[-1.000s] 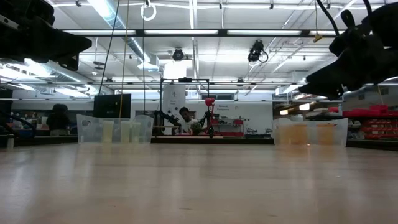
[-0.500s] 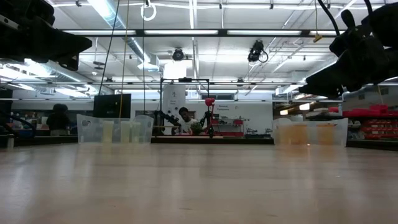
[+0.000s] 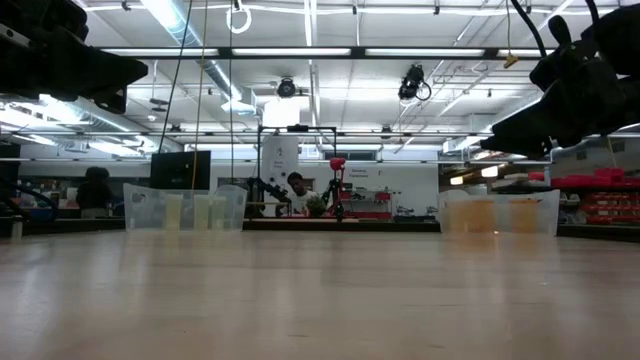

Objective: Pick and place medicine bottles into bin by pill shape (circle, oval)
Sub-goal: Return to Home Position

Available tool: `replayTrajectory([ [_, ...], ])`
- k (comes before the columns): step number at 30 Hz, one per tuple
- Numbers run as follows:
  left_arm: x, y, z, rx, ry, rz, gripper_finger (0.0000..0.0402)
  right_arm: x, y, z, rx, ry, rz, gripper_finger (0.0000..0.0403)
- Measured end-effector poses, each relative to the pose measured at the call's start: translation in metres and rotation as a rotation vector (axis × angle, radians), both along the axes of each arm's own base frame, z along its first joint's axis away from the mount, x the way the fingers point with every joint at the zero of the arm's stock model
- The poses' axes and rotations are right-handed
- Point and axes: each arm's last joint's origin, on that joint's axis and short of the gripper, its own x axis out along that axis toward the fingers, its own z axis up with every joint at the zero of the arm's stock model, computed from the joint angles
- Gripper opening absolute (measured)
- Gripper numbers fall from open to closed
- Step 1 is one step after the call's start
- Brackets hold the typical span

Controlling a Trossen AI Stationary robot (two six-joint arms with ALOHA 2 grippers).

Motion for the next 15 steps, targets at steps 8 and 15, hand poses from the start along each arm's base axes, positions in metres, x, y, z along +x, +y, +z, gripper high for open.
replayTrajectory([
  [8,0.0000,0.0000,0.0000,0.000,0.000,0.000,0.0029,0.0000,0.0000,0.0001,0.000,0.000,0.001,0.0276],
  [15,0.0000,0.0000,0.0000,0.000,0.000,0.000,0.0023,0.0000,0.0000,0.0003,0.000,-0.001,0.001,0.0276],
])
